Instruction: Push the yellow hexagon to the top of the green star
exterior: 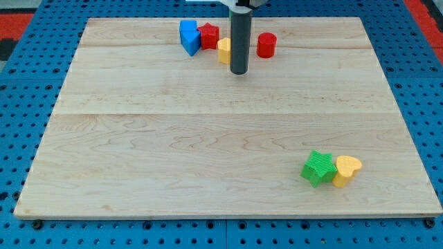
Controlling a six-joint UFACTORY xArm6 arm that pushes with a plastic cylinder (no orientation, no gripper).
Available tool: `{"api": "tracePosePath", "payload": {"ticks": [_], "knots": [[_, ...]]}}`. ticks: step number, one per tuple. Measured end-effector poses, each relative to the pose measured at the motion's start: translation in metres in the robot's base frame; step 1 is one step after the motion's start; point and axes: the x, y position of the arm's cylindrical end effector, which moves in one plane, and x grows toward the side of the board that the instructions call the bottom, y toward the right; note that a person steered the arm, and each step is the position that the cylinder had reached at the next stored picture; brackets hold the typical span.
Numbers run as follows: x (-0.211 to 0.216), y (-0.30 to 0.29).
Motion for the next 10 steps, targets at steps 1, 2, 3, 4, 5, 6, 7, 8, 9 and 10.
{"api": "tracePosePath", "payload": {"ticks": [1, 2, 3, 4, 5, 6, 7, 8, 9, 10], "knots": [[0.006, -0.106], [-0.041, -0.204], [-0.105, -0.197], [-0.13, -0.177], [-0.128, -0.094], [-0.128, -0.062], [-0.127, -0.04], [-0.093, -0.008], [-0.034, 0.004], [-0.016, 0.0]]}}
